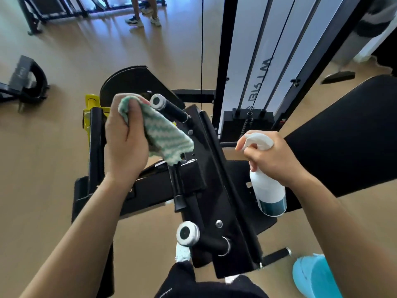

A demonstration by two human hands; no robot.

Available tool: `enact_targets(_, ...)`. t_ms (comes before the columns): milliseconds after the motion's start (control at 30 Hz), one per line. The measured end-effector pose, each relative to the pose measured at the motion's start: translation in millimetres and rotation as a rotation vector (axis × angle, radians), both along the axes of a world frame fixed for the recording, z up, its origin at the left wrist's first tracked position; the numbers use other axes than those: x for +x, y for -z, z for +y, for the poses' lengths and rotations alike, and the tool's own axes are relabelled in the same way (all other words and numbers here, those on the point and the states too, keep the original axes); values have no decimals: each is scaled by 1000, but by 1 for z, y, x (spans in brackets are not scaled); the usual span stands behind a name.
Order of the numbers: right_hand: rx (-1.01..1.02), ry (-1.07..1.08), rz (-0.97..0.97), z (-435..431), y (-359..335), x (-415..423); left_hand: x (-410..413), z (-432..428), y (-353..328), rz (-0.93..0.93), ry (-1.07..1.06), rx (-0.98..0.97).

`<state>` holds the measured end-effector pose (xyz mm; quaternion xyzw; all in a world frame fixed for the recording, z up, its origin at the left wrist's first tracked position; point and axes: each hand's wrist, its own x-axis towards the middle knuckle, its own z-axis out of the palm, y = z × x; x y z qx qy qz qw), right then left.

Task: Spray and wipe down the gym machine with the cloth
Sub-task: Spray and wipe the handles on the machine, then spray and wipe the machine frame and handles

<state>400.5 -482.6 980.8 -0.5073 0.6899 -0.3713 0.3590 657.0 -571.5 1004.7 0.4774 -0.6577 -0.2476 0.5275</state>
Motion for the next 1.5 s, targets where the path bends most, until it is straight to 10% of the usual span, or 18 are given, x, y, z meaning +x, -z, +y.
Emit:
enact_targets(567, 172, -407, -108, 154, 51, -28, 5, 251, 117, 397, -409, 646)
enact_targets(1233, 185, -389, -381, 286, 59, 15, -58, 337, 102, 730, 568, 919)
enact_targets(1500, 84, -25, -447, 276, 70, -13, -90, 351, 119, 214, 432, 682)
